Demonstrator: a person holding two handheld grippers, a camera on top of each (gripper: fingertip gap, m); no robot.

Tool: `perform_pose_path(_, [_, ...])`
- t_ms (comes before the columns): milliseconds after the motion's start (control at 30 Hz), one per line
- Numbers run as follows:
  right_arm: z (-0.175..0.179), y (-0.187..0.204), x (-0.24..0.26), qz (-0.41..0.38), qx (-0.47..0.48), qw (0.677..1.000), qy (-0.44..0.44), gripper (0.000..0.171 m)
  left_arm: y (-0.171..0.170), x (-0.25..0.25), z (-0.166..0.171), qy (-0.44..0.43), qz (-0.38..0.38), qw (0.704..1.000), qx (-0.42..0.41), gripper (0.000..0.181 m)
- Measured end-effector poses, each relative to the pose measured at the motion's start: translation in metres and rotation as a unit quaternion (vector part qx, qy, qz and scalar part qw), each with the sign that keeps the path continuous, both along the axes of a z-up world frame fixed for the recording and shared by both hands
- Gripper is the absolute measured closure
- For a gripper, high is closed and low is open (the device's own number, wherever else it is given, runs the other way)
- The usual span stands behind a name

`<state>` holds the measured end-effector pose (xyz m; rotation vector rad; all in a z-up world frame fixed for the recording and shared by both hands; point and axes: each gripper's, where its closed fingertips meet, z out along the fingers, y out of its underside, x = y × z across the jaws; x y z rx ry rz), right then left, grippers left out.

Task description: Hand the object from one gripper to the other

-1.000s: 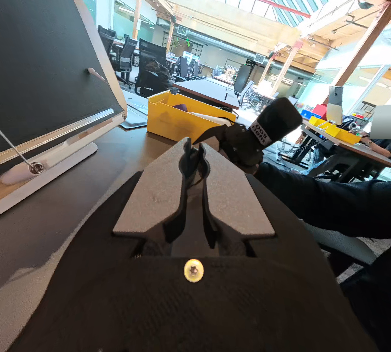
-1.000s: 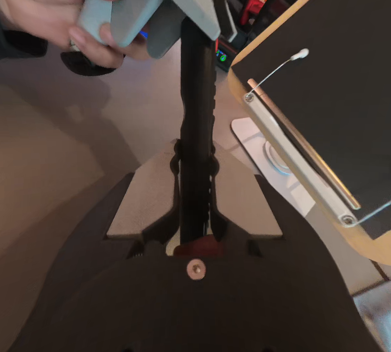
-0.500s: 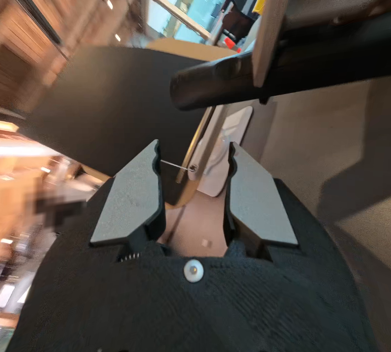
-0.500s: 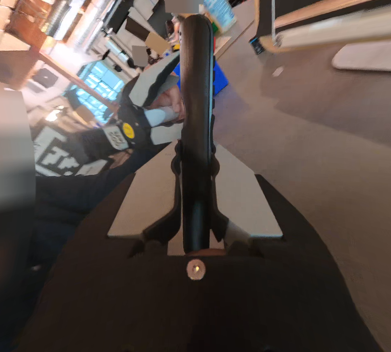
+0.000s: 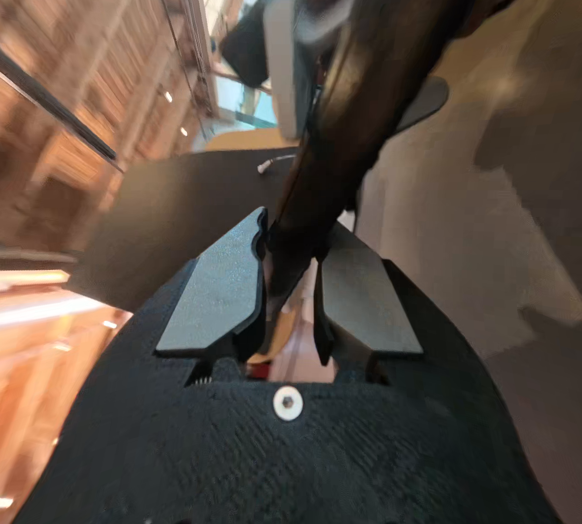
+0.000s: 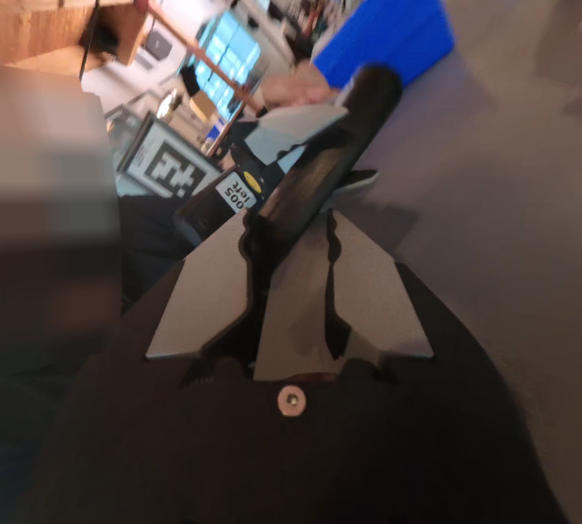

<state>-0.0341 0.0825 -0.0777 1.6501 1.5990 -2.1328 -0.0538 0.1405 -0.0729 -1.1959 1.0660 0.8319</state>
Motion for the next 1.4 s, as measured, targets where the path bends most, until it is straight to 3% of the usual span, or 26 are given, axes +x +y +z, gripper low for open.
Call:
perform_pose_path(33, [0.016, 0.016, 0.003, -0.039, 0.006, 0.998, 0.042, 0.128, 0.002, -0.008, 0.002, -0.061, -0.002, 0.998, -0.024, 0.155])
perform_pose_path(100, [0.050, 0.041, 0.017, -0.097, 0.015, 0.986, 0.135, 0.127, 0.004, -0.021, 0.006, -0.211, -0.019, 0.974, -0.081, 0.160])
perform_pose_path(133, [0.062, 0.049, 0.024, -0.121, 0.030, 0.977, 0.174, 0.125, 0.006, -0.022, 0.004, -0.300, -0.038, 0.944, -0.133, 0.160])
perform_pose_path(233, [0.077, 0.056, 0.027, -0.189, 0.107, 0.945, 0.243, 0.120, 0.002, -0.007, -0.003, -0.504, -0.125, 0.802, -0.294, 0.161])
perform_pose_path(267, [0.074, 0.054, 0.022, -0.198, 0.140, 0.939, 0.243, 0.119, -0.001, 0.000, -0.007, -0.527, -0.144, 0.767, -0.336, 0.161])
perform_pose_path(367, [0.054, 0.048, 0.000, -0.216, 0.215, 0.929, 0.211, 0.106, -0.009, 0.017, -0.023, -0.523, -0.158, 0.733, -0.405, 0.161])
perform_pose_path(433, [0.043, 0.035, -0.008, -0.190, 0.229, 0.933, 0.201, 0.107, -0.015, 0.030, -0.028, -0.537, -0.169, 0.699, -0.442, 0.161])
perform_pose_path(467, [0.038, 0.030, -0.012, -0.180, 0.236, 0.934, 0.197, 0.113, -0.020, 0.039, -0.030, -0.545, -0.180, 0.673, -0.467, 0.161])
perform_pose_path(500, [0.034, 0.026, -0.014, -0.171, 0.247, 0.934, 0.195, 0.130, -0.023, 0.045, -0.030, -0.548, -0.191, 0.658, -0.480, 0.161])
perform_pose_path(533, [0.032, 0.024, -0.015, -0.168, 0.256, 0.932, 0.195, 0.144, -0.024, 0.049, -0.032, -0.544, -0.194, 0.655, -0.486, 0.161])
perform_pose_path(567, [0.032, 0.024, -0.015, -0.171, 0.259, 0.930, 0.198, 0.148, -0.027, 0.052, -0.038, -0.535, -0.190, 0.654, -0.500, 0.160])
perform_pose_path(667, [0.030, 0.024, -0.014, -0.157, 0.236, 0.940, 0.189, 0.151, -0.032, 0.058, -0.049, -0.514, -0.180, 0.659, -0.519, 0.160])
perform_pose_path(800, [0.039, 0.043, -0.012, -0.193, 0.174, 0.949, 0.177, 0.151, -0.023, 0.044, -0.032, -0.548, -0.182, 0.661, -0.479, 0.158])
perform_pose_path(833, [0.041, 0.052, -0.011, -0.208, 0.152, 0.951, 0.172, 0.152, -0.021, 0.037, -0.025, -0.552, -0.186, 0.671, -0.458, 0.150])
perform_pose_path(900, [0.043, 0.070, -0.006, -0.235, 0.108, 0.952, 0.162, 0.152, -0.017, 0.019, -0.017, -0.533, -0.171, 0.718, -0.413, 0.125])
perform_pose_path(1000, [0.050, 0.085, 0.004, -0.236, 0.001, 0.959, 0.157, 0.152, -0.017, -0.002, -0.012, -0.460, -0.142, 0.806, -0.345, 0.107])
perform_pose_path(1133, [0.033, 0.091, -0.001, -0.237, -0.032, 0.966, 0.099, 0.153, -0.019, -0.009, -0.016, -0.333, -0.111, 0.894, -0.278, 0.106])
perform_pose_path(1233, [0.031, 0.096, 0.002, -0.244, -0.029, 0.965, 0.088, 0.153, -0.029, -0.004, -0.037, -0.227, -0.102, 0.927, -0.279, 0.104])
perform_pose_path(1333, [0.038, 0.111, 0.014, -0.274, -0.025, 0.956, 0.098, 0.153, -0.028, -0.006, -0.050, -0.201, -0.089, 0.931, -0.291, 0.104])
perform_pose_path(1400, [0.041, 0.114, 0.017, -0.266, -0.064, 0.957, 0.100, 0.153, -0.017, -0.013, -0.052, -0.157, -0.057, 0.953, -0.251, 0.109])
